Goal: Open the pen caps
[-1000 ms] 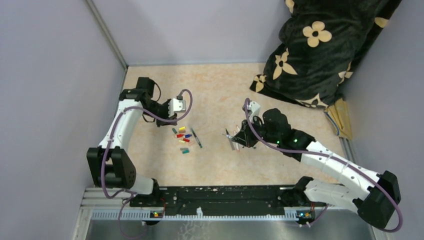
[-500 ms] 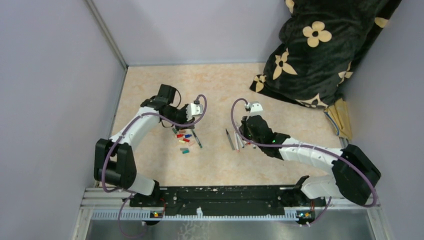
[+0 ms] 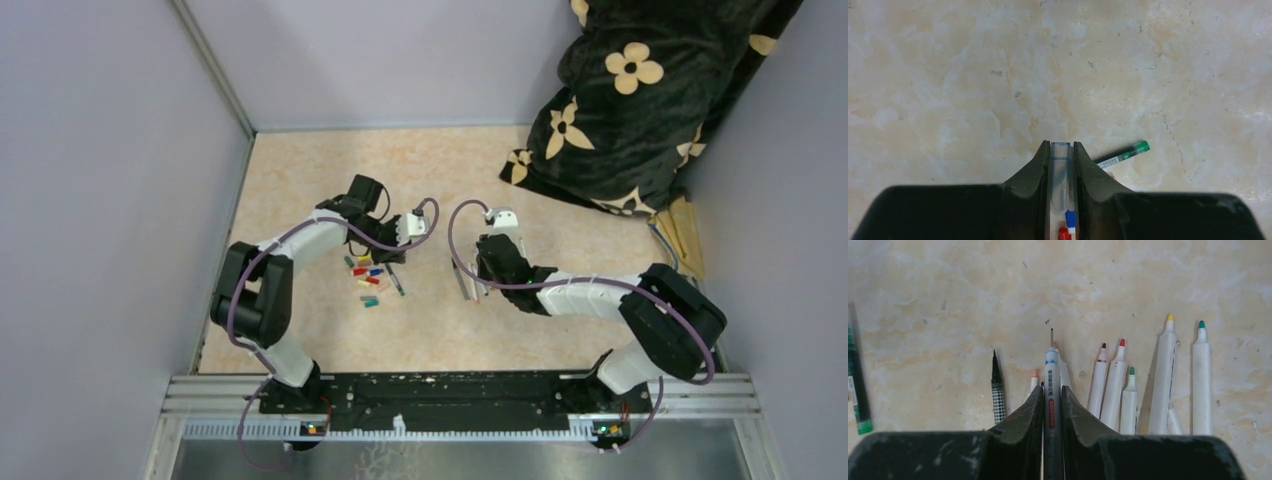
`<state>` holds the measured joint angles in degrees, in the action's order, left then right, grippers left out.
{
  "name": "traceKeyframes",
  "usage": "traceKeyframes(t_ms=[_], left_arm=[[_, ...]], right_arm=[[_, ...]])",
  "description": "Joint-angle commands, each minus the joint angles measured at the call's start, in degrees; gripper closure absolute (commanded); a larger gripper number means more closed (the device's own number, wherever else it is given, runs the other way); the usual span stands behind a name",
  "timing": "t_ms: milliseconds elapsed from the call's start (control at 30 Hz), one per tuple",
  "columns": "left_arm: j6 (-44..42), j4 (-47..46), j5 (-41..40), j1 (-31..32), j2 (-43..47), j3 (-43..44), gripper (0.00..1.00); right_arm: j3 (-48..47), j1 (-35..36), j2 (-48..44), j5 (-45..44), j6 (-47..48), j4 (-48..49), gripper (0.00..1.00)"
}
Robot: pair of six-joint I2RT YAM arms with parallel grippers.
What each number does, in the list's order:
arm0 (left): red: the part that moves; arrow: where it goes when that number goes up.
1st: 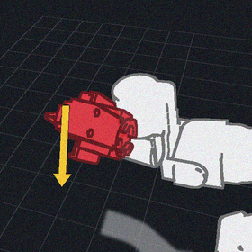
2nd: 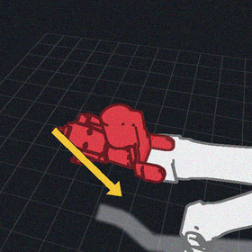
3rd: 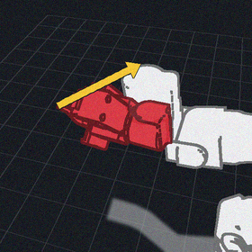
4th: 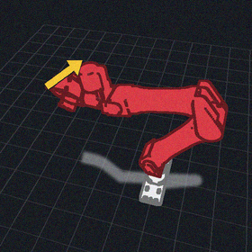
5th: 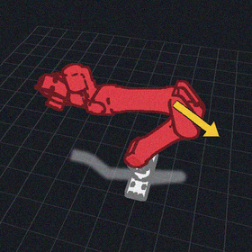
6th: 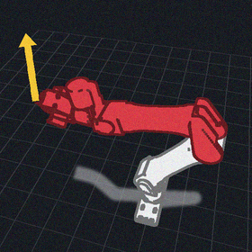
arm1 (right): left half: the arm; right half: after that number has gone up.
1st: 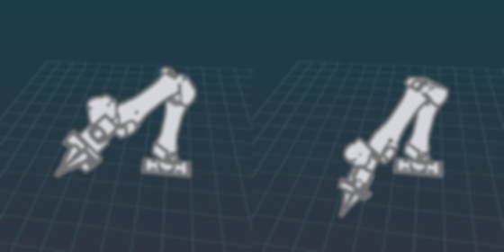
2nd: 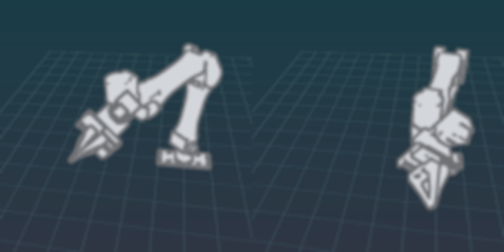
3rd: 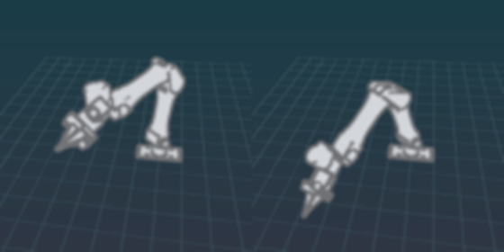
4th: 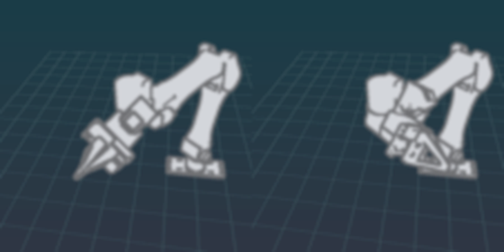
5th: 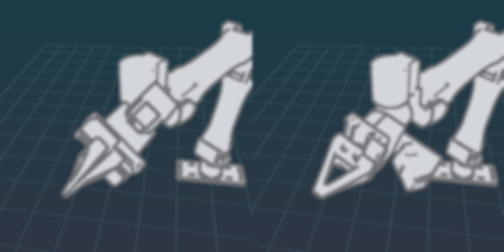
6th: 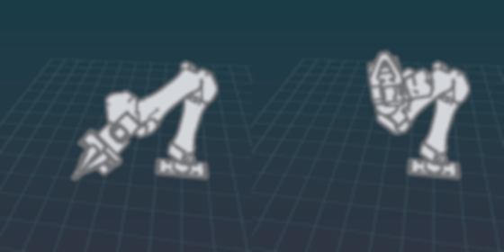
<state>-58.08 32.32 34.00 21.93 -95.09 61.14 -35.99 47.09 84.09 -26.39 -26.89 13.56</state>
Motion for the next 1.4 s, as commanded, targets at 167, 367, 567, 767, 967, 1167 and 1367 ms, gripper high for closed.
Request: traceKeyframes(t_ms=[167,367,567,767,967,1167,1367], left_arm=[[2.14,-4.89,-1.3,2.74,-3.78,-0.29,0.96],[2.56,-6.52,-1.24,2.93,-4.45,-1.63,0.84],[3.72,-6.23,-0.69,2.93,-5.83,-1.44,0.79],[3.83,-5.87,-0.73,2.93,-6.78,-1.82,0.7],[3.23,-4.78,-0.65,2.93,-6.76,-1.78,0.6],[3.54,0.39,0.48,2.73,-4.22,1.9,0.48],[5.08,8.23,2.4,-0.08,4.09,9.33,0.23]], right_arm=[[2.29,-1.15,2.42,1.92,-2.19,2.89,0.8],[3.27,-2.06,1.77,4.52,-3.12,2.96,0.67],[4.05,-2.42,-0.41,6.3,-4.73,3.57,0.67],[3.72,-2.67,-6.14,8.25,-5.02,2.36,0.66],[1.69,-2.89,-11.69,9.73,-4.37,-1.59,0.65],[2.29,-2.94,-15.81,10.58,-4.09,-3.71,0.64],[2.5,-2.48,-15.28,14.47,-2.01,-2.23,0.62]])
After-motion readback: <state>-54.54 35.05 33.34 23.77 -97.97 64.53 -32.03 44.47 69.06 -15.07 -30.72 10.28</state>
